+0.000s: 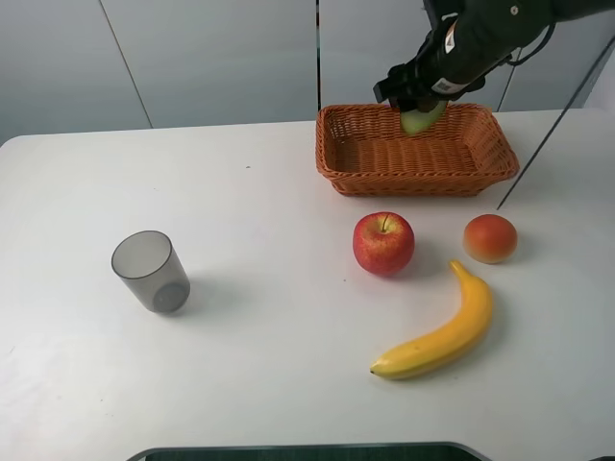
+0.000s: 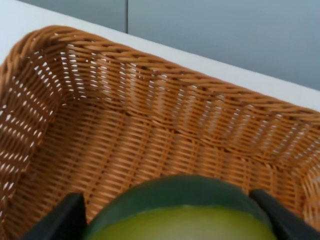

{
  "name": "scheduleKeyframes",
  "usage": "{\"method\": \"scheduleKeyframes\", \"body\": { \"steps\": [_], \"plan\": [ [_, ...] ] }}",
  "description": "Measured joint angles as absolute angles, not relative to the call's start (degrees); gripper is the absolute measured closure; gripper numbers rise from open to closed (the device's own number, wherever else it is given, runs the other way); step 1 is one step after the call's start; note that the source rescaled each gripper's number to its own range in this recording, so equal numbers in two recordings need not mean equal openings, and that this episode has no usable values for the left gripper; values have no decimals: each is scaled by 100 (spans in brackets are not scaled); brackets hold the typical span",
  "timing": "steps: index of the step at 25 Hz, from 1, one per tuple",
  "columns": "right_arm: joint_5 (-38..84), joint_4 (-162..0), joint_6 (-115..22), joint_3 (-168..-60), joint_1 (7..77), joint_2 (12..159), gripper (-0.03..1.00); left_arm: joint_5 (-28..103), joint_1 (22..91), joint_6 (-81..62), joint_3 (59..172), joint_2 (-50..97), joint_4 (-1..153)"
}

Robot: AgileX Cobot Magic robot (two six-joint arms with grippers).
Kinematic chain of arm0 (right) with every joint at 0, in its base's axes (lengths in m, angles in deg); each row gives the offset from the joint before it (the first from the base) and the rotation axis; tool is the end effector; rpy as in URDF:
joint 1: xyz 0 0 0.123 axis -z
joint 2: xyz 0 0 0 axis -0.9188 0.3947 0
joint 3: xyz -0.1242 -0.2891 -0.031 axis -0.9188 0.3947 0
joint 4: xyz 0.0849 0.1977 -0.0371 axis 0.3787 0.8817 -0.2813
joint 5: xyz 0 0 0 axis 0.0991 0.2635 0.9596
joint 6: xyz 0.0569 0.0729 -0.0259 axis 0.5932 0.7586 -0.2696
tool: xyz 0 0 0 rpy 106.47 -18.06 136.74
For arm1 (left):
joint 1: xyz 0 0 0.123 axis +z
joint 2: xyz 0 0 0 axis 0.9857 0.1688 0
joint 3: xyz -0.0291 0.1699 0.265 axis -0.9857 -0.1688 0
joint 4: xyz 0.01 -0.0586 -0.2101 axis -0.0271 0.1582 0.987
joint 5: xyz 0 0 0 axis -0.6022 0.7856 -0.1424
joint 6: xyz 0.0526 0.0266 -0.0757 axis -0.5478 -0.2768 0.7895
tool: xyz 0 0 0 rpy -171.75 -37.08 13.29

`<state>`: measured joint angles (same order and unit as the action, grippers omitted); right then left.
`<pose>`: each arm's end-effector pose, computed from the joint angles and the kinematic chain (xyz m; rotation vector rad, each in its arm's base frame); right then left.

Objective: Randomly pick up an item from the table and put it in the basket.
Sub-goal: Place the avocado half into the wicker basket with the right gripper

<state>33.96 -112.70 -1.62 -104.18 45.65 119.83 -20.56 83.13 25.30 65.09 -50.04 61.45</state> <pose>0.3663 0.1275 0.2444 -0.3920 2.4046 -0.0017 -0.0639 -0.0016 0.2596 -0.0725 2.0508 0.0416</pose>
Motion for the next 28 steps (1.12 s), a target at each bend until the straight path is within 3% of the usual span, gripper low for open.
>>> {"method": "scheduleKeyframes", "body": {
  "steps": [13, 14, 16, 17, 18, 20, 28],
  "plan": [
    [2971, -11270, -36, -10418, 4686, 12725, 95, -2056, 8313, 2511, 6509, -5004, 6145],
    [2958, -11270, -25, -10418, 4686, 12725, 85, -2056, 8313, 2511, 6509, -5004, 6145],
    [2950, -11259, -25, -10418, 4686, 12725, 31, -2056, 8313, 2511, 6509, -5004, 6145],
    [2950, -11248, -25, -10418, 4686, 12725, 14, -2056, 8313, 2511, 6509, -5004, 6145],
    [2950, -11223, -25, -10418, 4686, 12725, 3, -2056, 8313, 2522, 6509, -5004, 6145],
    [2950, -11120, -13, -10418, 4686, 12725, -2, -2056, 8313, 2522, 6509, -5004, 6145],
    [3655, -10622, -26, -10418, 4686, 12171, -3, -2056, 8313, 2522, 6509, -5004, 6145]
  ]
}}
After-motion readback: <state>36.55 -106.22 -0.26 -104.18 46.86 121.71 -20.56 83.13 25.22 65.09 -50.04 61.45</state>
